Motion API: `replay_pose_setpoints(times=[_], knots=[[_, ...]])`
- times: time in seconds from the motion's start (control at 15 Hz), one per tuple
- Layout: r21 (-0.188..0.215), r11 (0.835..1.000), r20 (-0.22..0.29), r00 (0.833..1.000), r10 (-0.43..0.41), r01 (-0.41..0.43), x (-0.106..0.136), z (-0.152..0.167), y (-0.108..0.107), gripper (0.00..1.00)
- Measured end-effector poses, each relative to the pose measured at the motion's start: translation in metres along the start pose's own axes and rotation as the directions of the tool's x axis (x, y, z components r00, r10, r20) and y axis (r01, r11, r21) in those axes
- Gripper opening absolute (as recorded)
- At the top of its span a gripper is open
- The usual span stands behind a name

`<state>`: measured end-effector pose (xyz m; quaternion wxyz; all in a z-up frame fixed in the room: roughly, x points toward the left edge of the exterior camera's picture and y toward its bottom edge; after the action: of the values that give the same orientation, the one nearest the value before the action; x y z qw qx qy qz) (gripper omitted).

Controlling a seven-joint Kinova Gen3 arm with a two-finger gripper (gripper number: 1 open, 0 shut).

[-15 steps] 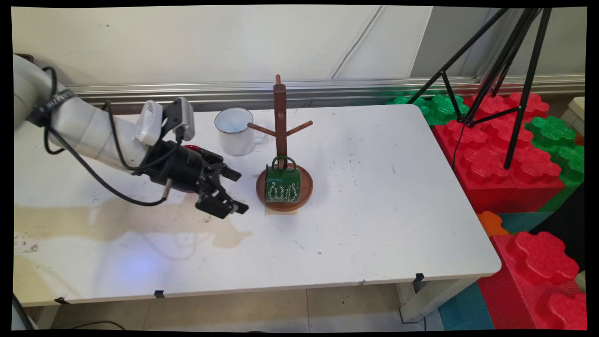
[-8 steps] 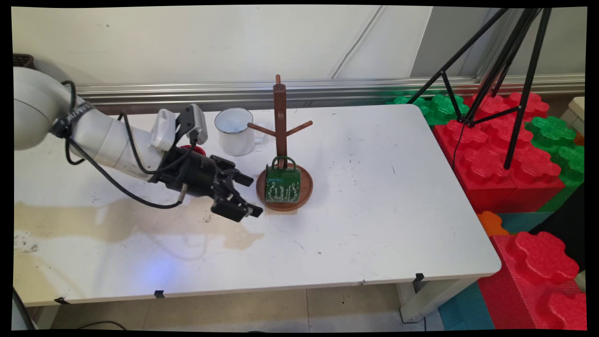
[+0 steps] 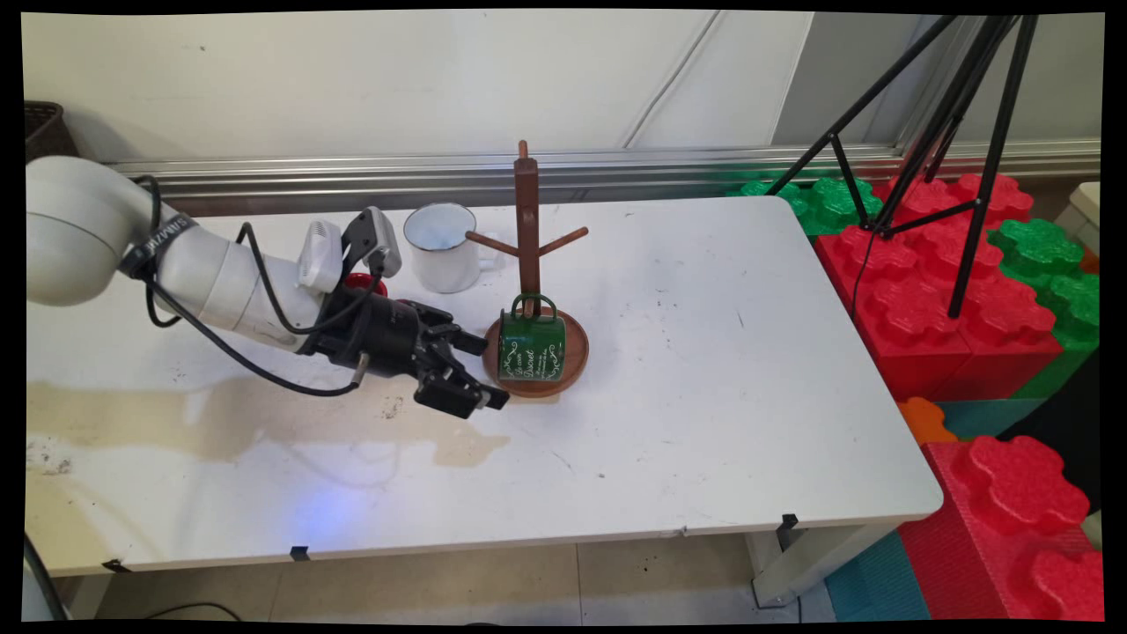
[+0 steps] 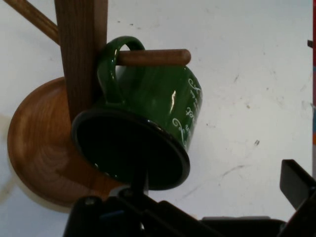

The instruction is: Pick up the green mug from the rack

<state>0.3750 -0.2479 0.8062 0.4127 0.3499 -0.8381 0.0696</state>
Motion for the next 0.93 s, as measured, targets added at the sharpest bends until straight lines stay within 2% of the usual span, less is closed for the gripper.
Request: replay_pose_setpoints(times=[0.53,0.93], knots=[[-0.004,0.998,-0.070,0.996,-0.061,0.061,-0.005,0.015,-0.003,1.00],[-0.013,0.996,-0.099,0.991,-0.089,0.088,-0.007,0.024,-0.004,1.00]])
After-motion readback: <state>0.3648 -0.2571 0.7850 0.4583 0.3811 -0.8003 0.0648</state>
